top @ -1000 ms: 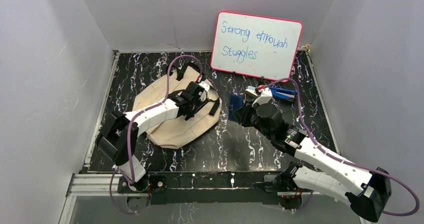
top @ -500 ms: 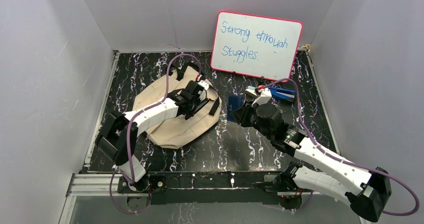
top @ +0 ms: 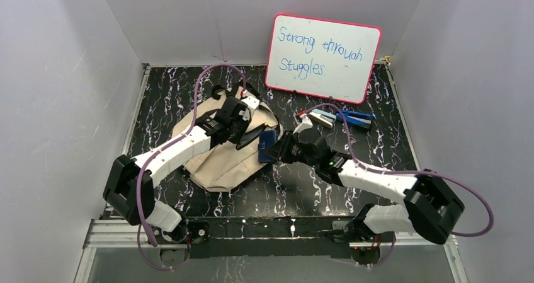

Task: Pack the student bag
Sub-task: Place the personal item in the student bag.

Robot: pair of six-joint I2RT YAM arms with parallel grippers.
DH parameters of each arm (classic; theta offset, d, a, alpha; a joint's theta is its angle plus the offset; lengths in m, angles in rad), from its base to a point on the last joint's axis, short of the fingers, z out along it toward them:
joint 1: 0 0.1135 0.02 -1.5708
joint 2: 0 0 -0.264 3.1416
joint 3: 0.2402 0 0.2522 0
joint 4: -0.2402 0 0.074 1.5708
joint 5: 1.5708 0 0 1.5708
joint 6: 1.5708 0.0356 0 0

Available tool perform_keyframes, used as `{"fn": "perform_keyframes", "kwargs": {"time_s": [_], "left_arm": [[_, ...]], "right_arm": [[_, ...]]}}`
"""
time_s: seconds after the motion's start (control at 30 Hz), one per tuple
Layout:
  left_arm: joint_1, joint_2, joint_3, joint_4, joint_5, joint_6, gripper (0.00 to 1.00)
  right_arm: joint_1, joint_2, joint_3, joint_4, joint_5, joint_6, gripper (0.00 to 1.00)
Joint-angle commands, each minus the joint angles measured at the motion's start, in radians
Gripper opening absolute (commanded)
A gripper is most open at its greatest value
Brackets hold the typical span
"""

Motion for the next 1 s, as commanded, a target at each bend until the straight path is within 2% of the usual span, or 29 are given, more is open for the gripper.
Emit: {"fn": "perform_keyframes", "kwargs": {"time_s": [0.0, 0.47, 0.6, 0.8, 0.97], "left_arm": [[-0.011, -0.071, 0.028, 0.008, 0.067, -0.007, 0.00], [-0.011, -0.085, 0.018, 0.033, 0.123, -0.053, 0.00], [-0.011, -0.089, 0.008, 0.038, 0.160, -0.059, 0.00], [-0.012, -0.114, -0.019, 0.038, 0.165, -0.059, 0.00], [-0.011, -0.127, -0.026, 0.034, 0.192, -0.054, 0.00]], "right_arm": [[0.002, 0.066, -0.004, 0.236, -0.068, 0.133, 0.00], [0.000, 0.180, -0.037, 0.286, -0.050, 0.394, 0.00], [0.000, 0.193, -0.063, 0.331, 0.007, 0.478, 0.00], [-0.007, 0.255, -0.073, 0.437, 0.028, 0.580, 0.00], [-0.028, 0.336, -0.071, 0.596, 0.009, 0.587, 0.00]]}}
